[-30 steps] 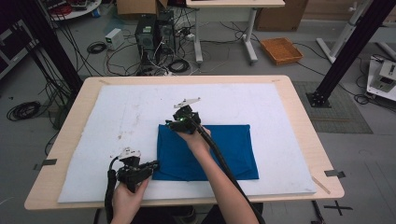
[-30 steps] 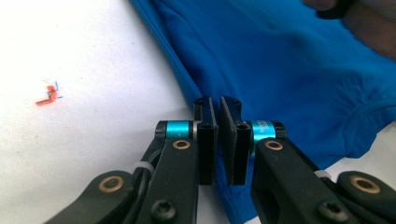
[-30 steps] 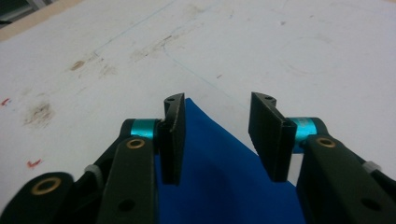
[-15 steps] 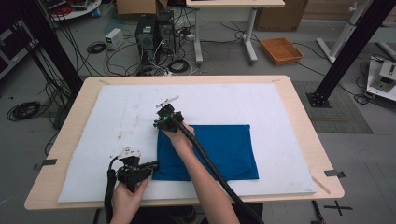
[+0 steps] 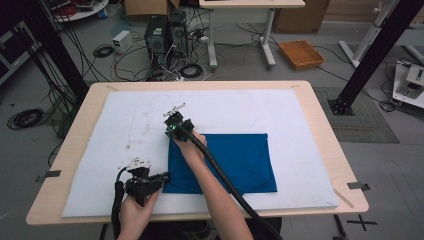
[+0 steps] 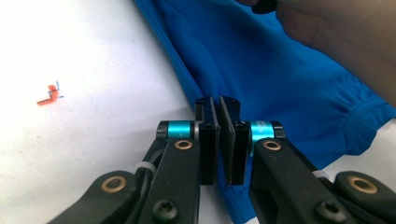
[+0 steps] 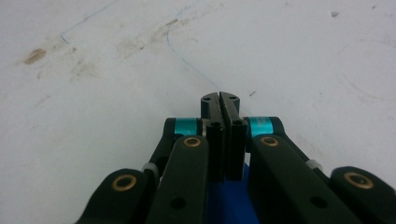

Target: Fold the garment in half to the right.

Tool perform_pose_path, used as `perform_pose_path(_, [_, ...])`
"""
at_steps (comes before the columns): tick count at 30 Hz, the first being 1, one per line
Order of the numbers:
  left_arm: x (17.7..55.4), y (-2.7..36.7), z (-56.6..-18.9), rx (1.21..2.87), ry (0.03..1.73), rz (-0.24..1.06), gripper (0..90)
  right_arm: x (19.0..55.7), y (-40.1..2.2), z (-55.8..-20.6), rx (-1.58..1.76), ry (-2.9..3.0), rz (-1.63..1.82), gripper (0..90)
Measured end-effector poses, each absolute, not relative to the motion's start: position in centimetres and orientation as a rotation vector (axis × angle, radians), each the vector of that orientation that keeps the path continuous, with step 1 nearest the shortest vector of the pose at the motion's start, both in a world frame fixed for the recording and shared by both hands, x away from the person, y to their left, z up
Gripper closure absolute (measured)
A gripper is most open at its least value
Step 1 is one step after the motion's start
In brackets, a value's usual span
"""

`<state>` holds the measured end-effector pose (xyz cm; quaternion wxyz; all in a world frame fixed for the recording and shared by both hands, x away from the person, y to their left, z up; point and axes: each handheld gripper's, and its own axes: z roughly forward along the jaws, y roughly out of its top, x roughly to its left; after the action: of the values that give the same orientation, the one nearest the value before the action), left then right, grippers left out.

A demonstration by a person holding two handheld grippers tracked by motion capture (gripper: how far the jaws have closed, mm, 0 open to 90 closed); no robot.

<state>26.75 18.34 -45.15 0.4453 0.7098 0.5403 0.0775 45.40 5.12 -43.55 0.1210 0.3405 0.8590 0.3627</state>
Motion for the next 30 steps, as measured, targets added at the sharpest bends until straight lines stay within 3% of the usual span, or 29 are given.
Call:
perform_pose_path(8, [26.4,17.9,-43.7,1.756,1.278,0.215,86.4,45.3,3.5,-41.4,0.999,2.48,1.189,89.8])
perform_pose_path(14, [26.9,16.7,-42.7,1.719,1.236,0.113,86.4,45.2,0.7,-39.6,1.016,2.457,1.283,89.9])
perform_pose_path(30, [28.6,7.1,-40.8,1.775,1.041,0.008,86.7,45.0,-9.5,-36.7,0.995,2.431,1.382,89.9])
